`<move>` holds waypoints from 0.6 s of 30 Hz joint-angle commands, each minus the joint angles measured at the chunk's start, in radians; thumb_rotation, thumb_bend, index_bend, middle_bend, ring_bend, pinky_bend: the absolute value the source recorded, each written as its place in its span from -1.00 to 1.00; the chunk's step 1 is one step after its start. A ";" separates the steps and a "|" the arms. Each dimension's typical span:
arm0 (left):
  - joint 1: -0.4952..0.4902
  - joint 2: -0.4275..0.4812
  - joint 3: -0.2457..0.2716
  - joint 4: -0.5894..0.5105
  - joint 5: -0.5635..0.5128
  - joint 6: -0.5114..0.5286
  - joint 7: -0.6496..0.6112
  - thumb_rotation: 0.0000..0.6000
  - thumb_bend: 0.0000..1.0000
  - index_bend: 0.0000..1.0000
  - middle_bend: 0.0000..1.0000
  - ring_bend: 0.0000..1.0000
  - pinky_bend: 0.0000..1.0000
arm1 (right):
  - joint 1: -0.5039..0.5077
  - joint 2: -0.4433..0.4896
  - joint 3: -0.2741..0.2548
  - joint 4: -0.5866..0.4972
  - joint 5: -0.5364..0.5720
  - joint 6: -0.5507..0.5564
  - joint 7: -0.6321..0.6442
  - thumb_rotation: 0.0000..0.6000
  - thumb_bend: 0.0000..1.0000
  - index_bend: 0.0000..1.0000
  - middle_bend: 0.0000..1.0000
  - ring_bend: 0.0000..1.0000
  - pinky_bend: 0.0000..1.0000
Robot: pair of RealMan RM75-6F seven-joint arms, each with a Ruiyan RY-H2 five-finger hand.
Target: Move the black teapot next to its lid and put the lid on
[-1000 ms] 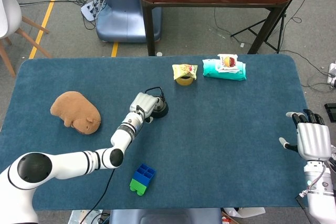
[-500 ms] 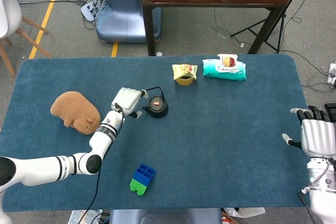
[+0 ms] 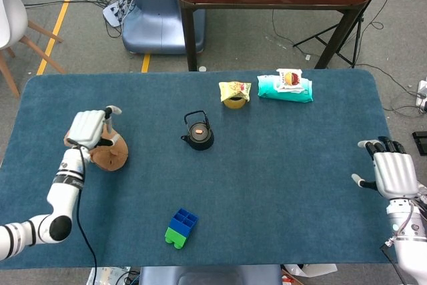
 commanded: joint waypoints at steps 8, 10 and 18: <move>0.260 0.064 0.090 -0.032 0.197 0.229 -0.123 0.68 -0.47 -0.47 -0.19 -0.36 0.07 | -0.001 -0.004 -0.015 0.064 -0.065 -0.001 0.088 1.00 -0.81 -0.36 -0.37 -0.64 -0.57; 0.297 0.065 0.105 -0.036 0.228 0.264 -0.128 0.57 -0.47 -0.49 -0.28 -0.43 -0.05 | -0.005 0.000 -0.020 0.071 -0.077 0.002 0.103 1.00 -0.81 -0.37 -0.37 -0.64 -0.57; 0.449 0.046 0.160 -0.056 0.412 0.414 -0.192 -0.06 -0.47 -0.56 -0.54 -0.65 -0.37 | -0.023 0.046 -0.064 0.072 -0.150 -0.024 0.207 1.00 -0.81 -0.55 -0.51 -0.77 -0.69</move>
